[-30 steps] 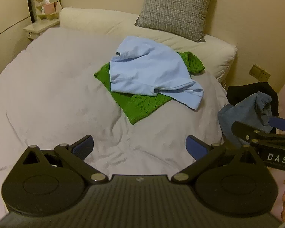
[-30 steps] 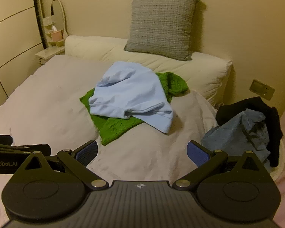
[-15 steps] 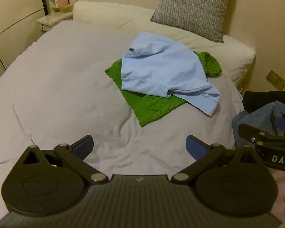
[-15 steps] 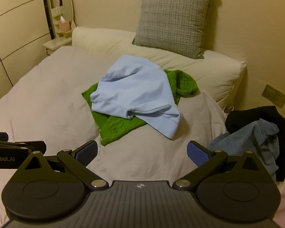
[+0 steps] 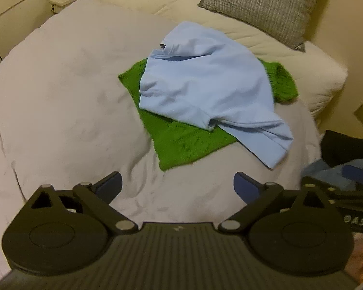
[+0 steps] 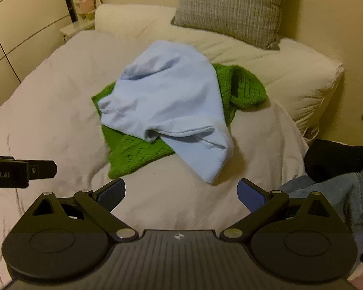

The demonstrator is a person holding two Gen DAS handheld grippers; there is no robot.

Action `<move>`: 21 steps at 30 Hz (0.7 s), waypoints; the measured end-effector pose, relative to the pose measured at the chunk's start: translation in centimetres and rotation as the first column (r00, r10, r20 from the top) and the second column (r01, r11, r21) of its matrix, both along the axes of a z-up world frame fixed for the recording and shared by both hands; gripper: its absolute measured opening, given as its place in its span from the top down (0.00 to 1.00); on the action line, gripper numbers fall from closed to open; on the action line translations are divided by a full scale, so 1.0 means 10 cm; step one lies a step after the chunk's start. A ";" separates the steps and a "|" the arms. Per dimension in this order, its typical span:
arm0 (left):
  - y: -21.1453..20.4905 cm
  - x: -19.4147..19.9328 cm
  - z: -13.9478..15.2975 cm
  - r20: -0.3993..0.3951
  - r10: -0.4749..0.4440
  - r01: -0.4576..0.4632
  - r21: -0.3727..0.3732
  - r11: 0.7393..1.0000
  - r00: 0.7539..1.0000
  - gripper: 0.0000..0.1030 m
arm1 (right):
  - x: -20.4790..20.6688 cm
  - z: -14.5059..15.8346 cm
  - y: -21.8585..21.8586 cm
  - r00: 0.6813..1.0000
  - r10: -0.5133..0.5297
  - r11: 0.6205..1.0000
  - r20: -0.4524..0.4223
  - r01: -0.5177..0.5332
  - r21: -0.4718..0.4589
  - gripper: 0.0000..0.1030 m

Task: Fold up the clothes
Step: 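Move both grippers toward the light blue sweatshirt on the green sweater, then grasp the light blue sweatshirt with both grippers and lift it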

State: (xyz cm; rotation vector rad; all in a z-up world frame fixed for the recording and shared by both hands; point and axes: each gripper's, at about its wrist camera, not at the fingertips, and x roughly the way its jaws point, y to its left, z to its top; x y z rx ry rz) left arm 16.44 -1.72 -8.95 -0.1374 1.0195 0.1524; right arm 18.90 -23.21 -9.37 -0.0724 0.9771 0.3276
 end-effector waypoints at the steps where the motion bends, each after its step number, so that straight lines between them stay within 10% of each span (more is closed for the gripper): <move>1: -0.01 0.08 -0.06 0.001 0.007 -0.007 0.007 1.000 1.000 0.09 | 0.09 -0.05 -0.03 1.000 -0.002 1.000 -0.007 0.002 0.001 0.02; 21: 0.42 1.64 -0.92 -0.102 0.169 -0.184 -0.162 0.969 0.980 0.16 | 1.85 -0.62 0.06 0.993 0.114 0.993 -0.018 -0.114 0.024 0.04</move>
